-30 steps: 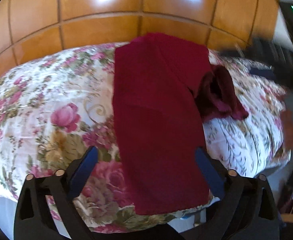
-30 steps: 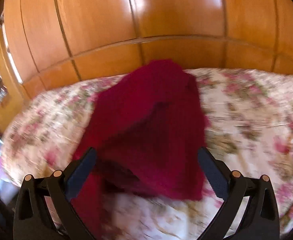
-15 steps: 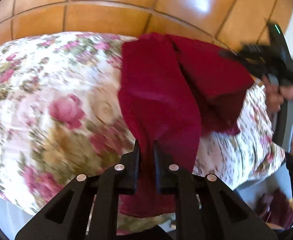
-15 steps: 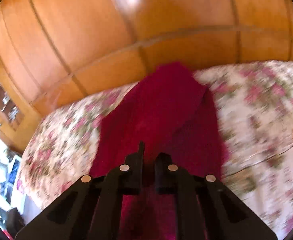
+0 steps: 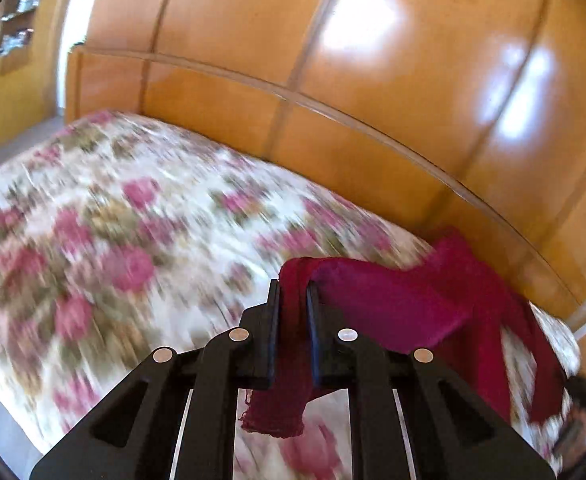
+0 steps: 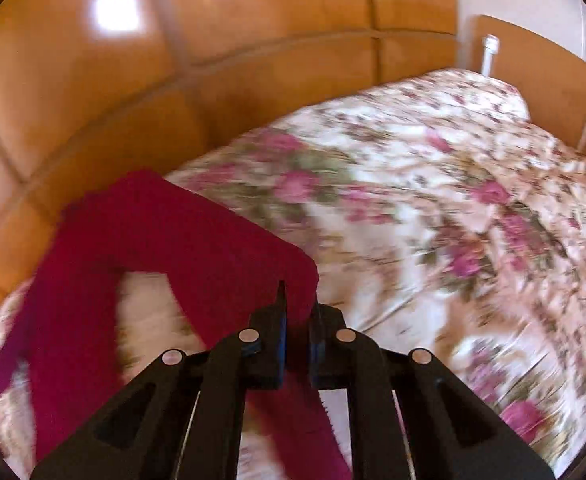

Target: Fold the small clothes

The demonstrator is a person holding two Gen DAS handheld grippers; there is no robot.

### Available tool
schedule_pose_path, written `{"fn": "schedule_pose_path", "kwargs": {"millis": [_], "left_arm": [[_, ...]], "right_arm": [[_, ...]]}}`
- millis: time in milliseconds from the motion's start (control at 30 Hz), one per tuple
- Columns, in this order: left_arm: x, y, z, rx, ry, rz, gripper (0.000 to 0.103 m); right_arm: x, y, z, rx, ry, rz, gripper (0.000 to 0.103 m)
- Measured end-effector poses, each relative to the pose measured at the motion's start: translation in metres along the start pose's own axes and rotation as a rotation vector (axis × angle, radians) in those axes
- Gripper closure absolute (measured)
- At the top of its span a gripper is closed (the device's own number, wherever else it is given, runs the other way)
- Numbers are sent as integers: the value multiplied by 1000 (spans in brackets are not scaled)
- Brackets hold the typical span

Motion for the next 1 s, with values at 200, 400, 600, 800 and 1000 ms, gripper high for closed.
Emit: {"fn": "schedule_pose_path", "kwargs": {"millis": [200,400,600,800,1000], "left_arm": [[-49,40,26,69,189,-19,75],[-28,35,17,125,88,-61,34],[-11,-60,-39,47,-201,184,43],[-5,-149,-91,69,-381,409,48],[-13,-182,-130,74,-433,478,70]], "right_arm": [[-14,-4,-20,-10,-46,5,36],[32,-8,-7,75,17,-65,29],[64,-65,38,54,332,105,27],[61,-137,94,41,528,348,47],[67,-149,119,92,589,362,76]]}}
Point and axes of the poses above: each gripper's, at about its wrist camera, not at the fingertips, and x roughly against the way its jaws point, z to its left, y to its top, the point moved 3 cm from there along -x, roughly the way its jaws point, and after that the axes turned 14 degrees about -z, right-handed, at the moved point
